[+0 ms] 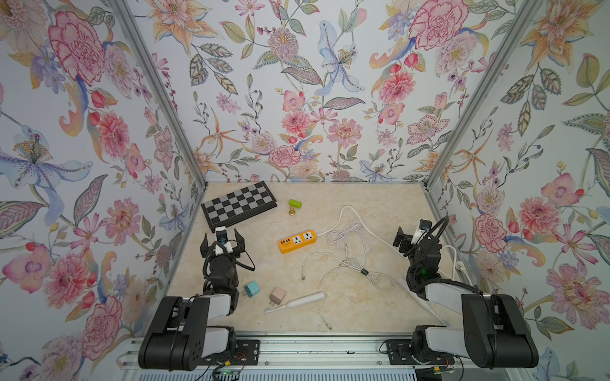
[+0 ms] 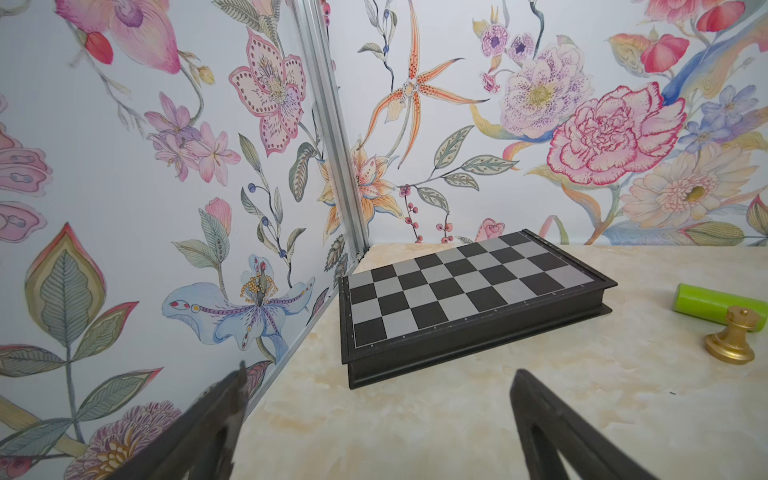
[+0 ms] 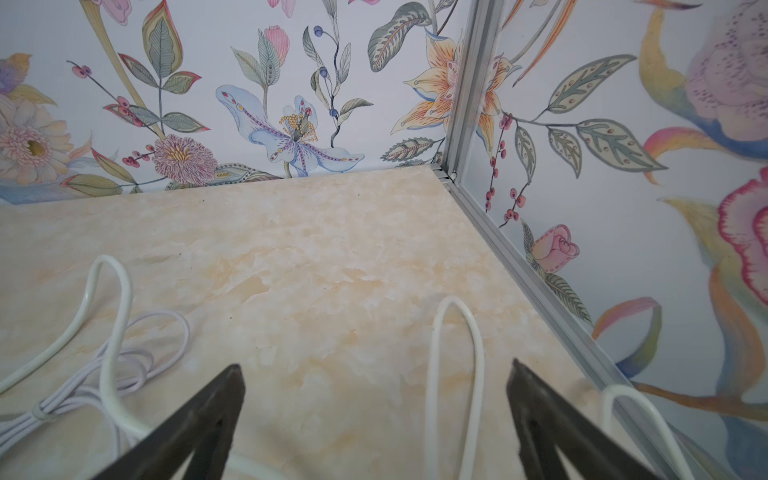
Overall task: Charge the electric toothbrush
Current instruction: Adjust the socket at the center of the board.
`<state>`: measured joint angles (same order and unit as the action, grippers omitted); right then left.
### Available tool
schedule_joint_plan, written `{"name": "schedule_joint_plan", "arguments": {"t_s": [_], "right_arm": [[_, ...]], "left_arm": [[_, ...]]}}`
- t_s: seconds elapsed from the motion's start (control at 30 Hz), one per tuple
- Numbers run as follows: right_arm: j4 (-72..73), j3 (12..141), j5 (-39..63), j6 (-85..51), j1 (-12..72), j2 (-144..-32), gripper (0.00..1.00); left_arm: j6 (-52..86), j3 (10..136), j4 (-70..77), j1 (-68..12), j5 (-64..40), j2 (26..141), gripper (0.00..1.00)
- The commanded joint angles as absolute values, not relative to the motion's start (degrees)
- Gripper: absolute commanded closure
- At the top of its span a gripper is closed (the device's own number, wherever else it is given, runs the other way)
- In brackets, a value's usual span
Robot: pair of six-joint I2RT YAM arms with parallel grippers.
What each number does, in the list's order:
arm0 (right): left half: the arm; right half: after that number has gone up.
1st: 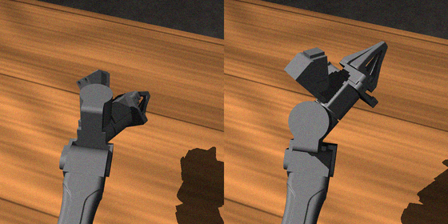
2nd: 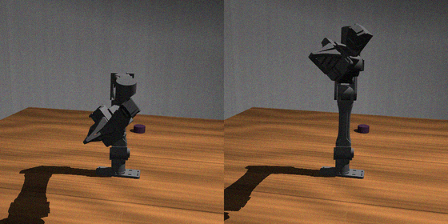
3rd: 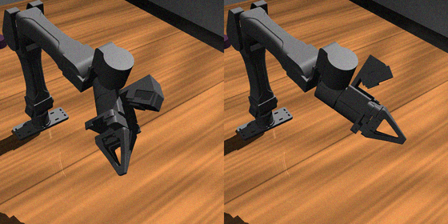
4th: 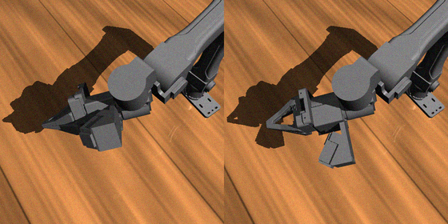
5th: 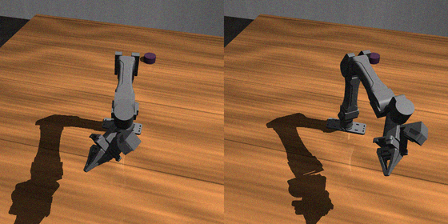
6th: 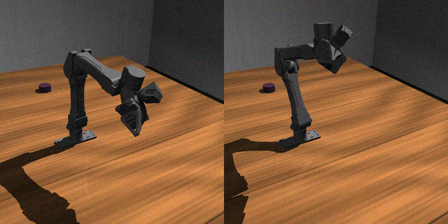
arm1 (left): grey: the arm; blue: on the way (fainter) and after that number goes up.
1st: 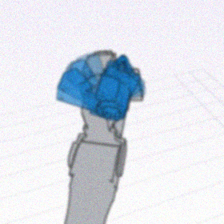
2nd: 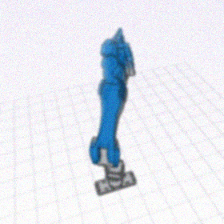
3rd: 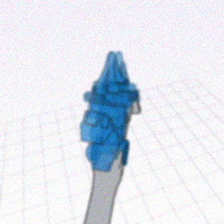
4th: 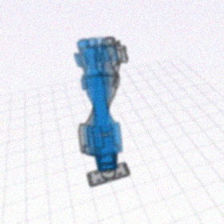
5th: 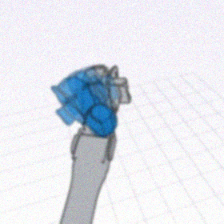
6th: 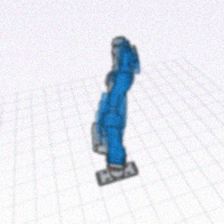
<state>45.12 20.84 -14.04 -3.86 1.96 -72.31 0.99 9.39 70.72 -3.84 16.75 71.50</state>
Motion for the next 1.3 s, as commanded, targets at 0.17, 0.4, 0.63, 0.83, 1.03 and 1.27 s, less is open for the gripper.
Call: {"name": "schedule_joint_plan", "arguments": {"t_s": [0.17,0.4,0.63,0.83,1.03,1.27], "right_arm": [[16.9,29.3,-3.5,-27.2,-3.2,-62.5,0.0],[9.5,32.5,6.6,-32.1,-4.2,-62.7,0.0],[-1.3,39.6,4.8,-27.2,7.2,-64.5,0.0],[-4.3,41.8,9.6,-29.2,15.9,-69.0,0.0],[-4.0,43.4,11.6,-30.0,22.7,-73.3,0.0],[-3.3,44.4,12.2,-30.1,23.8,-75.3,0.0]], "left_arm": [[15.5,17.8,52.6,-4.0,15.4,60.0,0.01],[23.8,28.0,31.2,-1.8,6.0,61.1,0.01],[19.3,31.6,21.1,-7.2,-4.8,64.8,0.01],[12.1,38.6,12.6,-15.6,-3.4,74.2,0.01],[3.0,47.8,5.6,-21.4,-6.5,87.7,0.01],[-6.8,59.8,-2.2,-25.7,-7.4,102.8,0.02]]}}
